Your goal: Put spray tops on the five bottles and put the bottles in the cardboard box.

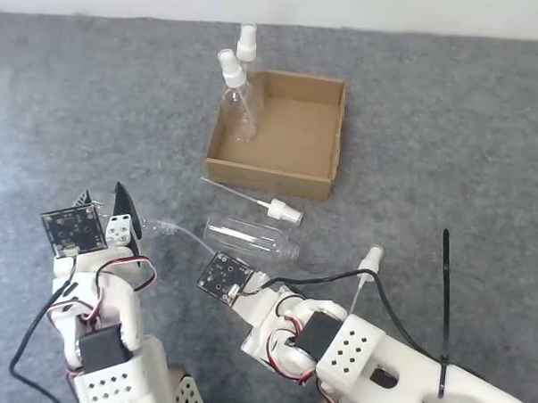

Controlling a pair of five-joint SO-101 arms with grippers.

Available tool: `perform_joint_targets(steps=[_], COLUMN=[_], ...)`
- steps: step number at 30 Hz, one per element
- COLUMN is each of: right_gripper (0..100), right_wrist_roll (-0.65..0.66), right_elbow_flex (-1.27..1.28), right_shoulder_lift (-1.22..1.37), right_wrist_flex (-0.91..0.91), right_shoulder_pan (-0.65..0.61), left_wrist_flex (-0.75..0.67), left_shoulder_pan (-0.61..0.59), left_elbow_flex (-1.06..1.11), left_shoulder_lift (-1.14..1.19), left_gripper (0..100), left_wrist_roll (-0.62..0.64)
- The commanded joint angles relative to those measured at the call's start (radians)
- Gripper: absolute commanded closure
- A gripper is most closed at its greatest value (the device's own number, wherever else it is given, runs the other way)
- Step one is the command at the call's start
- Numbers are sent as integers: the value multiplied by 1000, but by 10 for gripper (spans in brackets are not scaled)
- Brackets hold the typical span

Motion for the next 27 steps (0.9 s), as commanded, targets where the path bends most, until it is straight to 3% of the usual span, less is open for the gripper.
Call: perform_joint_targets(steps=[1,9,15,23,27], right_gripper=[707,852,854,854,854], right_wrist_roll=[17,18,9,3,-129], right_elbow_flex=[-5,-14,-46,-143,-190], right_shoulder_lift=[-31,-44,-45,-47,-47], right_wrist_flex=[-5,-12,15,67,73], right_shoulder_pan=[-4,-1,8,142,182], left_wrist_flex=[-28,-28,-28,-28,-28], left_shoulder_pan=[-6,-6,-6,-6,-6], left_elbow_flex=[-5,-5,-5,-5,-5], left_shoulder_lift=[-17,-17,-17,-17,-17], left_gripper=[848,848,848,848,848], left_wrist_roll=[12,12,12,12,12])
